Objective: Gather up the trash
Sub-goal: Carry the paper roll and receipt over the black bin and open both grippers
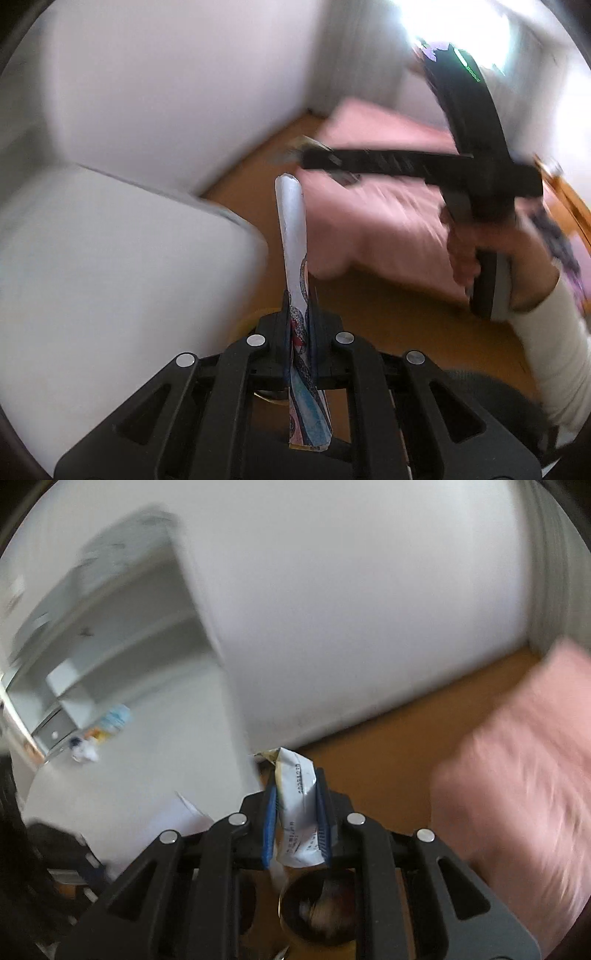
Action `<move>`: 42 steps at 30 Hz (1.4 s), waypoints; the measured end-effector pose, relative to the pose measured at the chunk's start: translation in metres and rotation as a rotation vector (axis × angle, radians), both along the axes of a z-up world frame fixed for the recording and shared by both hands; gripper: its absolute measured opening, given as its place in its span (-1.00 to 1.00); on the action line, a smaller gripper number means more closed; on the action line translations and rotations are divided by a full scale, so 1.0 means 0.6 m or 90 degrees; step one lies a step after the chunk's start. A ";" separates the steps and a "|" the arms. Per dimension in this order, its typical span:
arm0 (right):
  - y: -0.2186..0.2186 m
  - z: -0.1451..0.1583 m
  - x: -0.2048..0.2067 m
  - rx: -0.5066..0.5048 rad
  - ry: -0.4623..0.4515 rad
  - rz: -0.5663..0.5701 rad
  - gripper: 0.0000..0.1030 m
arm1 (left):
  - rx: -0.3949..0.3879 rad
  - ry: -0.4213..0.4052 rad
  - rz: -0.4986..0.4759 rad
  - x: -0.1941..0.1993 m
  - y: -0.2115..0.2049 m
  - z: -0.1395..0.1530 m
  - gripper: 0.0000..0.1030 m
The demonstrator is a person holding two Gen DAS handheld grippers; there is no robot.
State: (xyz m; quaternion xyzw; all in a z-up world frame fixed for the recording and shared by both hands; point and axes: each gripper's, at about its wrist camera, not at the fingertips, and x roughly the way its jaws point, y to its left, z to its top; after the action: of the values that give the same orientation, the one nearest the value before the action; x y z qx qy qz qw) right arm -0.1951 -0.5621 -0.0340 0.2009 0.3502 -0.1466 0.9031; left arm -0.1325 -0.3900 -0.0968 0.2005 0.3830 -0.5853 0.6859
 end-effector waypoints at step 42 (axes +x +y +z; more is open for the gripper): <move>-0.151 -0.298 -0.187 0.044 0.215 -0.420 0.86 | 0.043 0.177 -0.077 -0.054 -0.166 -0.273 0.82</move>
State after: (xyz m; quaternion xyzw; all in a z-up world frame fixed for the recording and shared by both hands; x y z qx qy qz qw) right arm -0.3072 -0.6527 -0.2126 0.3061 0.4155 -0.4493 0.7292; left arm -0.1648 -0.4894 -0.2609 0.1629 0.4810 -0.6345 0.5826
